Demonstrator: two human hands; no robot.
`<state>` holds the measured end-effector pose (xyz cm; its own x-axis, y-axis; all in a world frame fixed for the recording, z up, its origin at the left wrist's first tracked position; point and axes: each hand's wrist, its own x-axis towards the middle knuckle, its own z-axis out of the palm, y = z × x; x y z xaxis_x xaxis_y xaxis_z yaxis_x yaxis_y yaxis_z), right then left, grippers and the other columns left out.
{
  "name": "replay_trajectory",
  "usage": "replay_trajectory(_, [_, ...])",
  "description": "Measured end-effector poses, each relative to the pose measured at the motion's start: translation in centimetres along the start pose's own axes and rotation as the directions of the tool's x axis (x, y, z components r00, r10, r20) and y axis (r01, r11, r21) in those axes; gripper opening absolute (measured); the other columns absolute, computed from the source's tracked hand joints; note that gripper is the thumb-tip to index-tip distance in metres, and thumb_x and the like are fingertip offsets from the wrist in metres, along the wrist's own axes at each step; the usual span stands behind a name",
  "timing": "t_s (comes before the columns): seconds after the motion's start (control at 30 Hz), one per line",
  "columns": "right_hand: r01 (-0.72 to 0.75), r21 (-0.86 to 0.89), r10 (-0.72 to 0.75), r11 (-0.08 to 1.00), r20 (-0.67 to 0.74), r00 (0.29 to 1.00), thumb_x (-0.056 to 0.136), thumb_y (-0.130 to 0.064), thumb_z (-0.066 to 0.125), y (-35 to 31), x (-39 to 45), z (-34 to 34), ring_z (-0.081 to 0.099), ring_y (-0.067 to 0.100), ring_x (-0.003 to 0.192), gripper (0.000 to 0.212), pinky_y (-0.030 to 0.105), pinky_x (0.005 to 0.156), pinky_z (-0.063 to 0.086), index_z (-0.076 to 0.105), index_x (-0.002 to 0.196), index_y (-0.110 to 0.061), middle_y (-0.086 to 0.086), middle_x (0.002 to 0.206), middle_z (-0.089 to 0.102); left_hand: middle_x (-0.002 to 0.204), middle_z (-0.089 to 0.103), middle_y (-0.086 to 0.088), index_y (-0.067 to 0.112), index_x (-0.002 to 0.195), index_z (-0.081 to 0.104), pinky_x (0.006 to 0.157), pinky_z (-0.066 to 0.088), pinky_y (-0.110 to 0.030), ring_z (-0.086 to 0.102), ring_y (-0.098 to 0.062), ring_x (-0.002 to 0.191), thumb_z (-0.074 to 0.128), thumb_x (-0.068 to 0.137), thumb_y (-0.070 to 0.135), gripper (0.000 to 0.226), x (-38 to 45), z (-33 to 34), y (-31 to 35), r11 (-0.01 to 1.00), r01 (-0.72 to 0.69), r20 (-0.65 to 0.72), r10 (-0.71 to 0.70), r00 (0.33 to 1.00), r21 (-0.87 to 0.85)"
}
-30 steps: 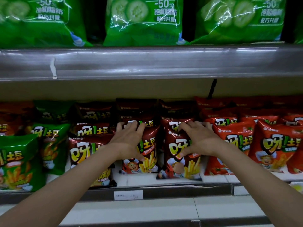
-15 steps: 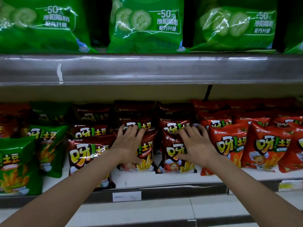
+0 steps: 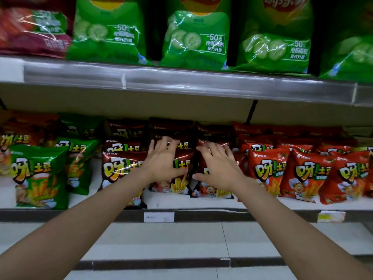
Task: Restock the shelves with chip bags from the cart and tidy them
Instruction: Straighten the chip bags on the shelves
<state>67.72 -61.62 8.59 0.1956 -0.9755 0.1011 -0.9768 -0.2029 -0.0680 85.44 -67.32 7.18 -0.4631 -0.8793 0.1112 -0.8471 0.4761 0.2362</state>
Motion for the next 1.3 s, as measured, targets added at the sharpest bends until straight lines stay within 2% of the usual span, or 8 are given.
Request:
replay_trajectory(0.13, [0.040, 0.116, -0.037, 0.992, -0.022, 0.999, 0.091, -0.049, 0.056, -3.2, -1.3, -0.3, 0.022, 0.018, 0.139, 0.070, 0.036, 0.114, 0.019, 0.028, 0.147, -0.018, 0.000, 0.149, 0.026, 0.141, 0.033, -0.010, 0.014, 0.143, 0.036, 0.117, 0.017, -0.044, 0.032, -0.028, 0.135, 0.061, 0.086, 0.052, 0.073, -2.5, -0.8, -0.2, 0.990, 0.106, -0.059, -0.111, 0.992, -0.091])
replay_trajectory(0.27, [0.085, 0.173, -0.085, 0.981, -0.006, 0.996, 0.091, -0.047, 0.057, -6.5, -1.9, -0.7, 0.027, 0.017, 0.135, 0.067, 0.035, 0.110, 0.028, 0.031, 0.146, -0.016, -0.001, 0.147, 0.029, 0.136, 0.036, -0.009, 0.015, 0.138, 0.043, 0.111, 0.030, -0.040, 0.035, -0.028, 0.131, 0.061, 0.087, 0.046, 0.062, -5.1, -1.5, -1.9, 0.973, 0.172, -0.032, -0.179, 0.983, -0.154])
replay_trajectory(0.67, [0.143, 0.236, -0.150, 0.961, 0.012, 0.989, 0.098, -0.040, 0.048, -13.9, 1.9, -1.8, 0.032, 0.017, 0.135, 0.054, 0.032, 0.109, 0.031, 0.035, 0.145, -0.016, -0.001, 0.147, 0.034, 0.136, 0.043, -0.011, 0.013, 0.134, 0.049, 0.107, 0.033, -0.039, 0.041, -0.029, 0.128, 0.045, 0.098, 0.040, 0.045, -8.7, -4.9, -10.5, 0.934, 0.313, -0.011, -0.320, 0.947, -0.172])
replay_trajectory(0.83, [0.099, 0.263, -0.115, 0.960, 0.047, 0.992, 0.099, -0.039, 0.047, -17.6, 5.9, 0.2, 0.030, 0.021, 0.137, 0.055, 0.035, 0.109, 0.031, 0.033, 0.146, -0.013, 0.004, 0.150, 0.030, 0.135, 0.046, -0.013, 0.010, 0.131, 0.050, 0.106, 0.036, -0.040, 0.044, -0.030, 0.125, 0.047, 0.099, 0.035, 0.040, -8.7, -5.5, -16.0, 0.928, 0.334, 0.025, -0.335, 0.942, -0.165])
replay_trajectory(1.0, [0.047, 0.285, -0.069, 0.957, 0.069, 0.995, 0.100, -0.038, 0.044, -20.2, 10.8, 1.5, 0.029, 0.023, 0.138, 0.053, 0.036, 0.110, 0.031, 0.035, 0.145, -0.013, 0.007, 0.149, 0.033, 0.135, 0.052, -0.013, 0.004, 0.126, 0.056, 0.096, 0.038, -0.028, 0.049, -0.028, 0.123, 0.046, 0.101, 0.027, 0.036, -7.7, -6.8, -21.6, 0.923, 0.331, 0.073, -0.322, 0.944, -0.199])
replay_trajectory(1.1, [-0.043, 0.322, 0.021, 0.946, 0.073, 0.997, 0.100, -0.036, 0.046, -20.9, 13.6, 1.5, 0.033, 0.025, 0.137, 0.050, 0.037, 0.110, 0.032, 0.038, 0.144, -0.013, 0.010, 0.147, 0.038, 0.126, 0.058, -0.006, 0.005, 0.113, 0.065, 0.089, 0.044, -0.023, 0.055, -0.022, 0.115, 0.048, 0.100, 0.022, 0.028, -6.6, -8.0, -24.0, 0.921, 0.276, 0.079, -0.265, 0.961, -0.273])
replay_trajectory(1.2, [-0.132, 0.370, 0.114, 0.920, 0.071, 0.991, 0.100, -0.034, 0.048, -21.0, 15.7, 1.8, 0.048, 0.028, 0.126, 0.044, 0.035, 0.102, 0.041, 0.049, 0.137, -0.010, 0.014, 0.137, 0.052, 0.124, 0.060, -0.002, 0.009, 0.116, 0.064, 0.089, 0.040, -0.019, 0.055, -0.016, 0.115, 0.048, 0.100, 0.024, 0.027, -5.0, -9.3, -25.7, 0.885, 0.256, 0.069, -0.249, 0.966, -0.389])
replay_trajectory(1.3, [-0.193, 0.337, 0.166, 0.921, 0.108, 0.980, 0.100, -0.029, 0.048, -20.8, 17.3, 1.9, 0.052, 0.029, 0.118, 0.036, 0.029, 0.091, 0.042, 0.055, 0.128, -0.007, 0.015, 0.130, 0.055, 0.125, 0.059, -0.008, 0.011, 0.126, 0.060, 0.079, 0.039, -0.020, 0.054, -0.020, 0.108, 0.043, 0.102, 0.033, 0.037, -3.6, -10.4, -27.2, 0.901, 0.289, 0.113, -0.267, 0.957, -0.324])
